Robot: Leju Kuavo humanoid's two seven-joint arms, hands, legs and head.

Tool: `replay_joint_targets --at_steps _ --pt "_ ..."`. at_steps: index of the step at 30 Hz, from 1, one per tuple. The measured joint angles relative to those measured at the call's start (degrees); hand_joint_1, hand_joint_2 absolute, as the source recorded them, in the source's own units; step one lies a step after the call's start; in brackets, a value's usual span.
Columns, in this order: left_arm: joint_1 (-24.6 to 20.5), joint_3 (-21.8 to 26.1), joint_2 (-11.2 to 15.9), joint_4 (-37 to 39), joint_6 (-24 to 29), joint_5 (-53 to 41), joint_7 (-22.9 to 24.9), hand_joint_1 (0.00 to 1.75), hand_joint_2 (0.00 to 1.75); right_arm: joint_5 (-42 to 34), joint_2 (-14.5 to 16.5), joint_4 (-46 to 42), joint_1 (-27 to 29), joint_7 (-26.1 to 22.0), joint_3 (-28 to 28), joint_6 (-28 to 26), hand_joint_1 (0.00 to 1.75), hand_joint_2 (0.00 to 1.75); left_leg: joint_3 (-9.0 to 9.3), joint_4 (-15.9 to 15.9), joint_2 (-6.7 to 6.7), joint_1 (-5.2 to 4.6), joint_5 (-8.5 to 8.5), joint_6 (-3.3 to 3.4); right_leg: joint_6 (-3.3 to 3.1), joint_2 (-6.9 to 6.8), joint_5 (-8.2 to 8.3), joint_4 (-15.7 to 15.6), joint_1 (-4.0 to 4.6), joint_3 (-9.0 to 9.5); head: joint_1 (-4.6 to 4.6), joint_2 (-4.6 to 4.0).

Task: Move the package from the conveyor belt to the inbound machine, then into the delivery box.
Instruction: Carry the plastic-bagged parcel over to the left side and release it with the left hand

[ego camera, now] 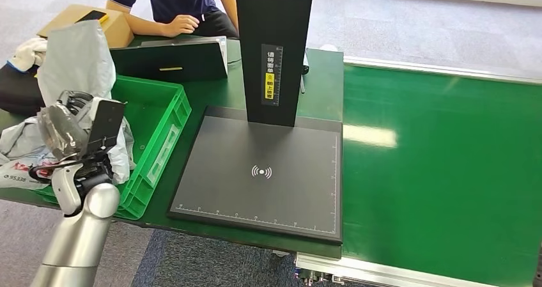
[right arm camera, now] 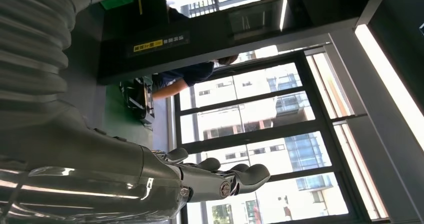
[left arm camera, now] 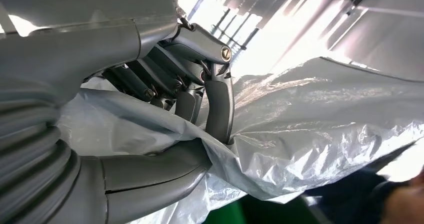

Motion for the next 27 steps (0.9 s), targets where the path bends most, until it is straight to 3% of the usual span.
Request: replay_joint_targets --at_steps 3,4,7,8,13,18,22,27 --pt "-3.48 -0.28 -0.26 9.13 1.10 -4.80 1.98 1.75 1.75 0.27 -0.43 0.39 -0.33 -0.44 0.37 -1.21 0.00 1.75 0.01 0.00 0.01 0.01 0.03 -0.03 -0.03 0.01 0.03 0.01 0.01 -0.01 0.01 -0.01" --pt "-4.79 -0.50 -0.49 12.22 1.42 -6.43 2.79 1.52 1.75 0.49 -0.62 0.51 -0.45 -0.61 0.67 -1.73 0.00 1.75 0.01 0.00 0.01 0.01 0.04 -0.02 -0.03 0.01 0.03 0.01 0.00 -0.01 0.01 -0.02" --pt "-8.51 -1.46 -1.38 20.35 0.42 -10.67 6.32 0.21 1.75 0.86 -1.26 0.83 -0.49 -1.10 1.58 -2.29 0.00 1.75 0.00 0.00 0.01 0.00 0.05 -0.01 -0.03 0.01 0.03 0.01 0.00 0.02 0.02 -0.01" --pt "-9.47 -1.79 -1.64 22.37 -0.56 -11.69 7.71 0.00 1.75 0.90 -1.41 0.93 -0.45 -1.25 1.79 -2.10 0.00 1.75 -0.01 0.00 0.03 0.00 0.04 -0.01 -0.03 0.03 0.03 0.01 -0.01 0.03 0.01 -0.01" --pt "-12.36 -3.01 -2.72 29.89 -5.70 -15.11 14.34 0.00 1.75 2.27 -1.89 1.84 -0.70 -2.26 3.37 -1.46 0.00 1.75 -0.03 0.00 0.07 0.00 0.03 -0.02 -0.03 0.09 0.03 0.01 -0.01 -0.02 0.01 0.00" --pt "-11.90 -3.34 -3.53 30.95 -4.01 -15.23 13.88 0.00 1.75 2.69 -1.95 2.08 -0.37 -2.58 3.99 -0.54 0.00 1.75 -0.03 0.00 0.08 0.00 0.02 -0.03 -0.03 0.10 0.03 0.01 0.00 -0.04 0.00 -0.01" --pt "-7.81 -3.33 -3.99 24.70 -2.28 -14.56 13.16 0.00 1.75 2.68 -1.87 2.08 -0.14 -2.06 3.94 0.58 0.00 1.75 -0.05 0.00 0.11 0.01 0.02 -0.04 -0.04 0.14 0.02 0.02 0.00 -0.08 0.01 -0.01" --pt "-0.54 -3.31 -4.08 10.23 -0.39 -9.38 10.62 0.00 1.75 2.85 -1.72 1.89 -0.05 -1.85 3.23 0.88 0.00 1.75 -0.11 0.00 0.11 0.00 0.01 -0.04 -0.03 0.13 0.02 0.01 -0.01 -0.13 0.01 -0.01"
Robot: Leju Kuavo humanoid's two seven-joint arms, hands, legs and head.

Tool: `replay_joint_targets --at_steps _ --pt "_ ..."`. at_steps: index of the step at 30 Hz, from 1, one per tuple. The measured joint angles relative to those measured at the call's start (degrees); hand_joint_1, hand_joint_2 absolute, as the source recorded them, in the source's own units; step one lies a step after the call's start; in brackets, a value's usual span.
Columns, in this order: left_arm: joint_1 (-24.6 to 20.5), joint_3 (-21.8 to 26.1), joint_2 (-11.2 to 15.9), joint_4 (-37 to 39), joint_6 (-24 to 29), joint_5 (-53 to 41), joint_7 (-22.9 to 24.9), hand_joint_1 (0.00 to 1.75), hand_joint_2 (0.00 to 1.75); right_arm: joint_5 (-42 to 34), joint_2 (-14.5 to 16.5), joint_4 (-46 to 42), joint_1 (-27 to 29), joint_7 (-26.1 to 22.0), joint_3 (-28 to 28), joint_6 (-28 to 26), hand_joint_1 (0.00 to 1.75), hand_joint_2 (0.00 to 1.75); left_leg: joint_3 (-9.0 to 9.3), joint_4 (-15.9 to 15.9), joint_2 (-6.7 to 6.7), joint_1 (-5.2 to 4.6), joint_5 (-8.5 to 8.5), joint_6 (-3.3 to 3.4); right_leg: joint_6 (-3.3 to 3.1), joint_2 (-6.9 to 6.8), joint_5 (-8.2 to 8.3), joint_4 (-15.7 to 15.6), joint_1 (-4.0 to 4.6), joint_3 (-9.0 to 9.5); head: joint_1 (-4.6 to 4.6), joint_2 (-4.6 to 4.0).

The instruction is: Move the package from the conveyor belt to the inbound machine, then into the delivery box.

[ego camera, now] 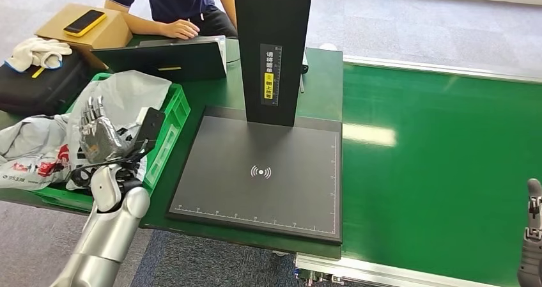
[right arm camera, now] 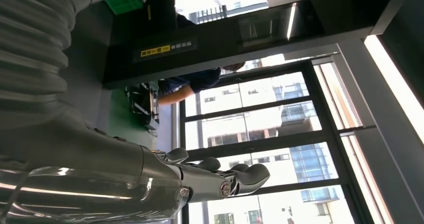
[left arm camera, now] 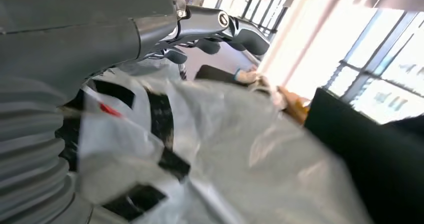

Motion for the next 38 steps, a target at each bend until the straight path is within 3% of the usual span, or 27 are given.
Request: replay_joint_targets --at_steps 5,10,14,20,22,23,26,27,30,34,38 --pt "8.98 -0.04 -0.25 -19.64 6.15 12.86 -8.41 0.00 1.75 2.06 2.10 -1.97 0.88 0.21 -2.19 1.83 0.00 1.75 -0.04 0.00 0.00 0.00 -0.06 0.01 0.00 0.01 -0.01 -0.01 -0.01 -0.06 0.00 0.00" --pt "18.25 -0.09 -2.25 -38.49 8.56 25.98 -22.38 0.00 1.75 7.45 5.48 -4.17 1.77 -1.67 -3.17 4.04 0.00 1.75 -0.03 0.00 -0.01 0.00 -0.09 0.03 0.00 0.00 -0.06 -0.03 0.00 -0.06 -0.01 0.00" --pt "21.56 -0.12 -3.23 -46.09 8.55 27.28 -23.68 0.00 1.75 8.47 6.90 -5.06 2.09 -2.38 -3.17 4.11 0.00 1.75 0.02 0.00 -0.02 0.00 -0.08 0.03 -0.01 -0.01 -0.06 -0.03 0.01 -0.01 -0.01 -0.01" --pt "23.42 -0.32 -3.87 -50.91 7.94 32.13 -26.31 0.00 1.75 10.92 7.65 -5.50 2.54 -3.56 -3.06 3.39 0.00 1.75 0.14 0.00 -0.02 0.00 -0.07 0.02 -0.01 -0.01 -0.04 -0.02 0.01 0.14 -0.01 0.00" --pt "24.08 -1.12 -4.01 -52.53 4.76 39.31 -27.81 0.00 1.75 15.48 7.99 -5.69 3.36 -5.96 -2.08 0.98 0.00 1.75 0.14 0.00 -0.04 0.00 -0.07 0.02 -0.01 -0.03 -0.05 -0.02 0.01 0.16 -0.01 -0.01" --pt "24.40 -1.79 -4.10 -53.19 1.49 43.27 -27.49 0.00 1.75 18.43 8.18 -5.77 3.95 -7.40 -0.93 -1.12 0.00 1.31 0.13 0.00 -0.05 0.00 -0.07 0.02 -0.01 -0.05 -0.05 -0.02 0.01 0.17 0.00 -0.01" --pt "25.29 -4.25 -5.37 -53.60 -13.81 54.27 -22.91 0.00 1.75 27.53 8.39 -5.00 5.48 -9.63 5.57 -10.09 0.00 1.31 0.13 -0.02 -0.04 0.00 -0.08 0.02 -0.01 -0.03 -0.06 -0.03 0.01 0.18 -0.01 -0.01" --pt "25.55 -5.09 -6.14 -52.98 -18.99 57.27 -21.17 0.00 1.75 29.70 8.34 -4.00 5.67 -9.45 8.37 -13.33 0.00 1.75 0.14 -0.02 -0.02 0.00 -0.08 0.02 -0.01 0.00 -0.06 -0.03 0.01 0.18 -0.01 -0.01" --pt "25.93 -7.77 -8.74 -48.43 -29.09 62.82 -17.59 0.00 1.75 33.45 7.50 1.49 5.13 -7.83 17.16 -21.36 0.00 1.75 0.18 -0.03 0.02 -0.01 -0.08 0.03 0.02 0.04 -0.03 -0.03 -0.01 0.19 0.01 -0.01" --pt "25.70 -12.19 -10.97 -41.03 -32.48 63.29 -14.06 0.00 1.75 38.29 5.34 7.34 4.18 -4.21 27.43 -28.89 0.00 1.75 0.20 -0.01 0.00 -0.02 -0.05 0.05 0.03 0.02 0.01 -0.03 -0.02 0.19 0.01 0.01" --pt "25.73 -15.12 -11.46 -37.66 -31.44 61.91 -11.29 0.00 1.75 39.93 3.26 9.52 4.63 -0.51 34.28 -31.09 0.00 1.75 0.18 -0.01 0.01 -0.02 -0.06 0.04 0.02 0.02 0.00 -0.03 -0.01 0.17 -0.01 0.00"
